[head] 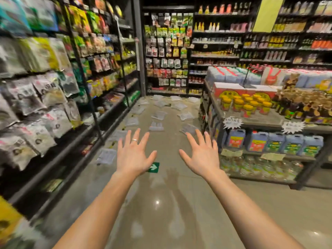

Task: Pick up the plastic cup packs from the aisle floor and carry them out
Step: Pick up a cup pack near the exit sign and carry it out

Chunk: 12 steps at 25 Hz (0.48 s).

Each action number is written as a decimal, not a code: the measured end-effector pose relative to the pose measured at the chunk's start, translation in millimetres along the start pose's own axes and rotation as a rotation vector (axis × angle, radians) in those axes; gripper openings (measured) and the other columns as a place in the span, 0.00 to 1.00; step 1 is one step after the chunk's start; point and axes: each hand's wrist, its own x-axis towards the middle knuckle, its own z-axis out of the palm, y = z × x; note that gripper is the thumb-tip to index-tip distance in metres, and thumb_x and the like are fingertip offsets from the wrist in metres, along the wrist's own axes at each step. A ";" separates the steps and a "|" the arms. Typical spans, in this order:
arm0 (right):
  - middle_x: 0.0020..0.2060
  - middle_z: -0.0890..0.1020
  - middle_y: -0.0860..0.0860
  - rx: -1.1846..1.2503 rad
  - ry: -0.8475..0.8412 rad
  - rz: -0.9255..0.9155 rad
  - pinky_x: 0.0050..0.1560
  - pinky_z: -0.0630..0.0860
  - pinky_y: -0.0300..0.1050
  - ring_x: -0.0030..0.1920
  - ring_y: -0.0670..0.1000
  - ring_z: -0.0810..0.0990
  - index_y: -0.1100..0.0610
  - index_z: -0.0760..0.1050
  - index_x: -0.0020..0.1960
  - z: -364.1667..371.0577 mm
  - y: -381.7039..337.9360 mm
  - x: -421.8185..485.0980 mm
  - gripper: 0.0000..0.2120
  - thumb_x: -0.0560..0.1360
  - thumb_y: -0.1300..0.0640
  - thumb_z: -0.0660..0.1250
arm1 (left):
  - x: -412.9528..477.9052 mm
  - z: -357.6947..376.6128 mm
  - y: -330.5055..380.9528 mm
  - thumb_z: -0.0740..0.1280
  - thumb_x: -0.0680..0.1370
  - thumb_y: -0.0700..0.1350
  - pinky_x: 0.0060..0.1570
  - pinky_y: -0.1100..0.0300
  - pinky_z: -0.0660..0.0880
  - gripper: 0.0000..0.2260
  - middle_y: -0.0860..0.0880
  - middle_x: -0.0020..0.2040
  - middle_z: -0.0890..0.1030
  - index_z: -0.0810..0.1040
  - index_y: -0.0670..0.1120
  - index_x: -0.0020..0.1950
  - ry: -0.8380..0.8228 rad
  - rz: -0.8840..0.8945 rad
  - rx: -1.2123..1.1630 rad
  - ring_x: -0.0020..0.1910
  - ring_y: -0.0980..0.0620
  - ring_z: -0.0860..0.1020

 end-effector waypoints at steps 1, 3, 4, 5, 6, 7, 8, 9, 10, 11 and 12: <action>0.80 0.50 0.52 0.020 -0.018 -0.047 0.76 0.47 0.60 0.79 0.58 0.45 0.43 0.49 0.79 8.6 -18.6 14.8 0.35 0.77 0.31 0.50 | 1.5 2.2 -22.2 0.53 0.76 0.67 0.75 0.42 0.50 0.34 0.48 0.81 0.53 0.54 0.56 0.80 -0.002 -0.052 0.023 0.79 0.44 0.49; 0.80 0.49 0.51 0.058 -0.048 -0.129 0.76 0.46 0.60 0.79 0.57 0.44 0.43 0.49 0.79 25.2 -53.5 43.3 0.34 0.77 0.32 0.50 | 5.7 8.1 -60.8 0.52 0.75 0.68 0.74 0.42 0.52 0.34 0.48 0.80 0.56 0.57 0.56 0.79 -0.006 -0.150 0.058 0.79 0.43 0.52; 0.80 0.48 0.51 0.075 -0.056 -0.168 0.76 0.46 0.59 0.79 0.57 0.44 0.43 0.48 0.79 35.2 -69.5 58.3 0.34 0.78 0.32 0.50 | 8.2 11.7 -77.7 0.50 0.74 0.68 0.73 0.42 0.54 0.35 0.47 0.80 0.58 0.59 0.55 0.79 -0.003 -0.194 0.080 0.78 0.43 0.53; 0.80 0.48 0.50 0.090 -0.060 -0.203 0.76 0.45 0.59 0.79 0.57 0.44 0.43 0.48 0.79 44.2 -81.5 71.9 0.34 0.78 0.32 0.51 | 11.6 15.2 -91.0 0.49 0.73 0.68 0.72 0.42 0.55 0.36 0.47 0.79 0.60 0.61 0.55 0.78 -0.006 -0.227 0.101 0.78 0.42 0.55; 0.80 0.49 0.50 0.107 -0.064 -0.234 0.76 0.46 0.59 0.79 0.57 0.44 0.42 0.48 0.79 53.3 -90.7 85.7 0.34 0.78 0.32 0.51 | 15.9 18.6 -101.5 0.48 0.73 0.68 0.72 0.42 0.56 0.36 0.47 0.79 0.61 0.62 0.54 0.78 -0.013 -0.256 0.113 0.77 0.42 0.56; 0.80 0.49 0.50 0.125 -0.069 -0.270 0.76 0.46 0.59 0.79 0.57 0.44 0.42 0.48 0.79 64.3 -100.0 103.4 0.34 0.78 0.32 0.51 | 22.6 24.2 -113.1 0.47 0.73 0.68 0.72 0.41 0.56 0.36 0.47 0.79 0.60 0.61 0.54 0.78 -0.023 -0.290 0.120 0.78 0.42 0.56; 0.80 0.49 0.50 0.139 -0.075 -0.308 0.76 0.46 0.60 0.79 0.57 0.45 0.42 0.49 0.79 74.9 -108.1 122.7 0.34 0.78 0.32 0.51 | 31.5 31.4 -123.9 0.48 0.74 0.68 0.73 0.41 0.56 0.35 0.47 0.79 0.59 0.60 0.55 0.79 -0.036 -0.322 0.129 0.78 0.42 0.54; 0.80 0.49 0.51 0.149 -0.082 -0.349 0.76 0.46 0.60 0.79 0.57 0.45 0.42 0.49 0.79 85.2 -116.3 144.2 0.34 0.77 0.32 0.51 | 43.1 38.6 -134.4 0.49 0.75 0.68 0.74 0.41 0.54 0.34 0.47 0.80 0.57 0.58 0.55 0.79 -0.048 -0.352 0.137 0.79 0.42 0.52; 0.80 0.50 0.51 0.152 -0.083 -0.386 0.76 0.46 0.60 0.79 0.58 0.45 0.42 0.49 0.79 93.9 -123.7 163.9 0.34 0.78 0.32 0.50 | 54.6 44.1 -142.9 0.51 0.77 0.68 0.74 0.41 0.52 0.34 0.48 0.80 0.56 0.56 0.55 0.80 -0.059 -0.377 0.139 0.79 0.43 0.51; 0.80 0.50 0.51 0.151 -0.079 -0.416 0.76 0.47 0.60 0.79 0.58 0.46 0.43 0.49 0.79 101.2 -129.7 182.1 0.34 0.78 0.32 0.50 | 67.3 49.2 -148.7 0.51 0.77 0.68 0.75 0.41 0.51 0.33 0.48 0.80 0.55 0.55 0.55 0.80 -0.063 -0.398 0.139 0.79 0.43 0.50; 0.79 0.51 0.52 0.155 -0.071 -0.441 0.76 0.47 0.60 0.79 0.58 0.46 0.43 0.49 0.79 109.8 -134.8 203.3 0.34 0.78 0.32 0.50 | 83.5 55.7 -152.6 0.51 0.77 0.68 0.75 0.41 0.51 0.34 0.47 0.80 0.55 0.55 0.55 0.80 -0.062 -0.425 0.143 0.79 0.43 0.50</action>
